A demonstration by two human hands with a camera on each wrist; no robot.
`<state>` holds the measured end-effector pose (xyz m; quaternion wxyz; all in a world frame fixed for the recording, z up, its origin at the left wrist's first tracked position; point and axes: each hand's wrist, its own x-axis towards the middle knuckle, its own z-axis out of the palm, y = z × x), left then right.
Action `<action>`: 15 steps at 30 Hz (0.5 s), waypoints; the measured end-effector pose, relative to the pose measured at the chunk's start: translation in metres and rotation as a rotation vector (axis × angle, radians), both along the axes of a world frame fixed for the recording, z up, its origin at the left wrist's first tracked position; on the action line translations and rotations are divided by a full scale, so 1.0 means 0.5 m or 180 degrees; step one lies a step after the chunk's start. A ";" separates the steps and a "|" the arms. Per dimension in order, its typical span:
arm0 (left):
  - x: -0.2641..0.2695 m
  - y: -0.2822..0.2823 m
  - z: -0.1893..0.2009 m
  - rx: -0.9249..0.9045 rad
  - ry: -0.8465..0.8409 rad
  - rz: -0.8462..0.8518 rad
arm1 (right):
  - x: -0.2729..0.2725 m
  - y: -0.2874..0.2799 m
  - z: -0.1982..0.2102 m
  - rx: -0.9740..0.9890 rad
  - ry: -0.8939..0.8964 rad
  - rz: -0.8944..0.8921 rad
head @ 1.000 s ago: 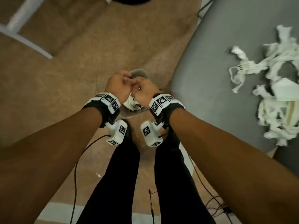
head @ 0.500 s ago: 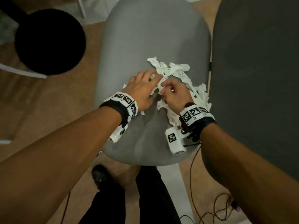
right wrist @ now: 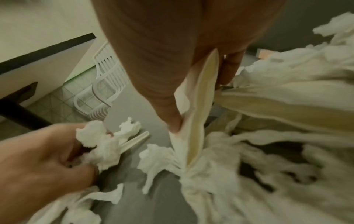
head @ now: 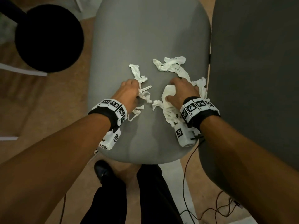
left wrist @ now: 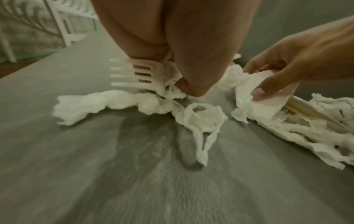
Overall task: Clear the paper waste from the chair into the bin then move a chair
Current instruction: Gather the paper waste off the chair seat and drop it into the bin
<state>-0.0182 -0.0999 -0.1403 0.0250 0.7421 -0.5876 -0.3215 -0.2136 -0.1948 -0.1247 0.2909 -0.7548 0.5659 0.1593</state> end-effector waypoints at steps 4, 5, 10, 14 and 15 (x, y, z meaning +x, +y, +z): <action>0.017 0.052 0.014 -0.0066 0.0309 0.0554 | 0.028 0.010 0.013 0.0008 -0.0569 -0.0381; 0.020 0.065 0.021 -0.0083 0.0404 0.0702 | 0.037 0.013 0.020 -0.0010 -0.0669 -0.0448; 0.042 0.131 0.048 -0.0277 0.0809 0.1321 | 0.095 0.048 0.052 -0.0098 -0.1039 -0.0531; 0.078 0.193 0.065 -0.0344 0.1062 0.1613 | 0.156 0.100 0.056 0.0212 -0.1088 -0.0433; 0.090 0.209 0.067 -0.0350 0.1150 0.1678 | 0.168 0.114 0.057 0.0325 -0.0972 -0.0251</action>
